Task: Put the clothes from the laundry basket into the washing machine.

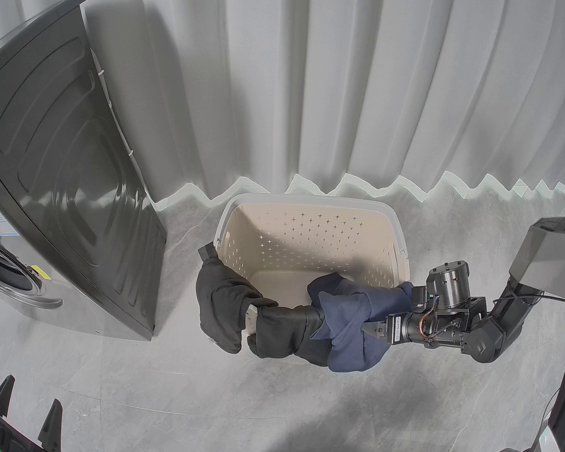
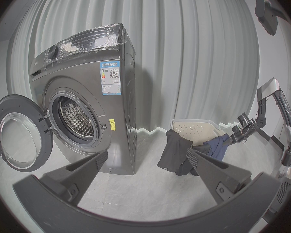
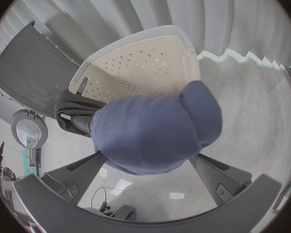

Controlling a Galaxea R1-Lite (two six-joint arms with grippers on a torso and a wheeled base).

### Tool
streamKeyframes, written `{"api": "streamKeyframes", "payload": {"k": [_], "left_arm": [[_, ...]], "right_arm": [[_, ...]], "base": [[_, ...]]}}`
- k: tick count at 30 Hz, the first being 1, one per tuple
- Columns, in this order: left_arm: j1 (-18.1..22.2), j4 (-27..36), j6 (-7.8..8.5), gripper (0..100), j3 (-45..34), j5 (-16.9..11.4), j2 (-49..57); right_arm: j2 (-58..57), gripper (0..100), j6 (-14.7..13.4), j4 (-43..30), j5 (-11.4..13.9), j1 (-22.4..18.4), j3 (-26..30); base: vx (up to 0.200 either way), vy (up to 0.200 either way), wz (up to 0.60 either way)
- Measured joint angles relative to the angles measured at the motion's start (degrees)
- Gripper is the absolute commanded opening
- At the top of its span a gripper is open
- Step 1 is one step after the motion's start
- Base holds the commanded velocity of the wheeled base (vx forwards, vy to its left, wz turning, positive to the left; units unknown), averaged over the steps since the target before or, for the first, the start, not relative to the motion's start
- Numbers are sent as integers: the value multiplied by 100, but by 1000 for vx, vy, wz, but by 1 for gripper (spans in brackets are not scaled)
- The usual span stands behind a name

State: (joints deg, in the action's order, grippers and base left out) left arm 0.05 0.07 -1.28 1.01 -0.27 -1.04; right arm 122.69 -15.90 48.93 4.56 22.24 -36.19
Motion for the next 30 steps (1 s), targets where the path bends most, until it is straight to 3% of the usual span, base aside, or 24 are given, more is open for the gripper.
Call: {"api": "streamKeyframes", "payload": {"k": [4,5,17,30], "left_arm": [[0,0,0,100,0,-5,0],[0,0,-2,100,0,-5,0],[0,0,-2,100,0,-9,0],[-5,2,-2,100,0,-9,0]], "right_arm": [[155,100,9,160,-87,33,-79],[187,0,9,171,-90,41,-95],[271,0,11,514,-93,56,-90],[-636,0,30,591,-43,163,610]], "base": [[0,0,0],[0,0,0],[0,0,0],[0,0,0]]}}
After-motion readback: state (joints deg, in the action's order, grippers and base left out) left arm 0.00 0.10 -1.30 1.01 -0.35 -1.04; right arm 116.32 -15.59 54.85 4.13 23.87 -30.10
